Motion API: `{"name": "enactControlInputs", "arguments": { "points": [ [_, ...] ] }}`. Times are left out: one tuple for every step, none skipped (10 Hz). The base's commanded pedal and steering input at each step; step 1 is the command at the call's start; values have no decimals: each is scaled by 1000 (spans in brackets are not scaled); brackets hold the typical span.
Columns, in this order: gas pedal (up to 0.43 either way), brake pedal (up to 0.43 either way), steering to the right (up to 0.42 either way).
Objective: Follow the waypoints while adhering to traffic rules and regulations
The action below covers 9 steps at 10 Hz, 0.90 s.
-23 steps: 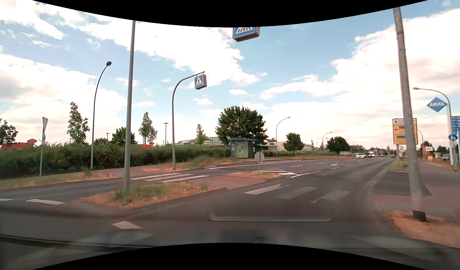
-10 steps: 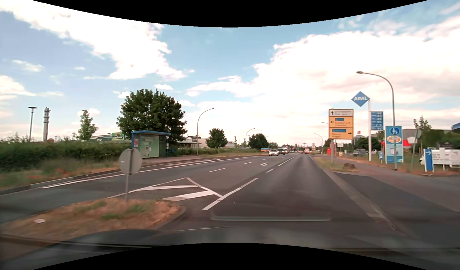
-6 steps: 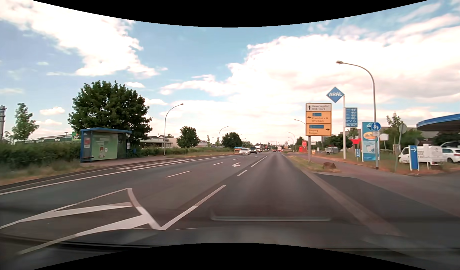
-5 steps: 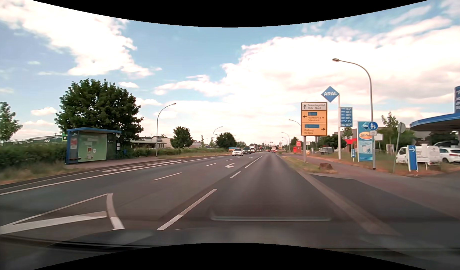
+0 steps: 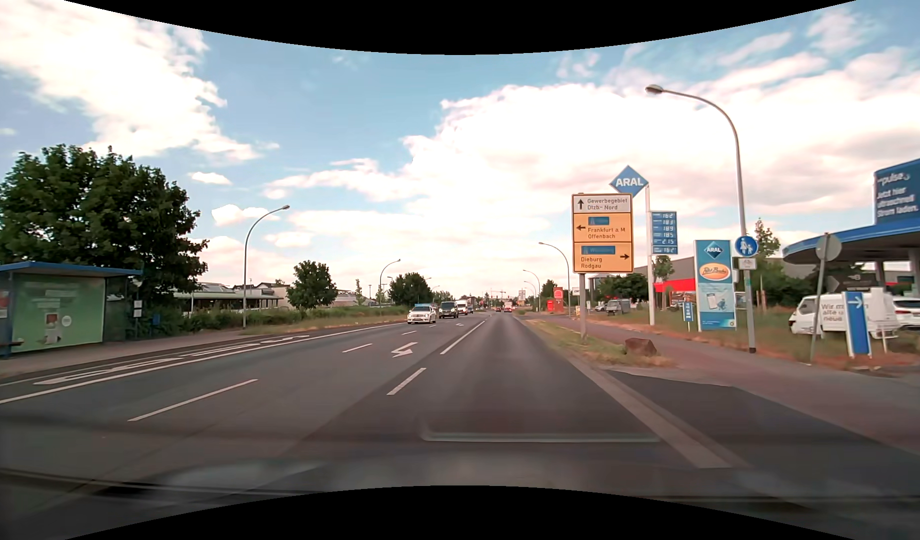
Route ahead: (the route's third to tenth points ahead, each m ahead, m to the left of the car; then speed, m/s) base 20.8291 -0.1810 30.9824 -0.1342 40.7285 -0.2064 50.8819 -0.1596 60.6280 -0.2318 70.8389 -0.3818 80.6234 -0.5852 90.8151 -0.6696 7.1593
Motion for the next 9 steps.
{"name": "enactControlInputs", "arguments": {
  "points": [
    [248,0,25],
    [248,0,15],
    [268,0,9],
    [268,0,4],
    [268,0,2],
    [280,0,2],
    [287,0,2],
    [287,0,2],
    [311,0,2]
  ]
}}
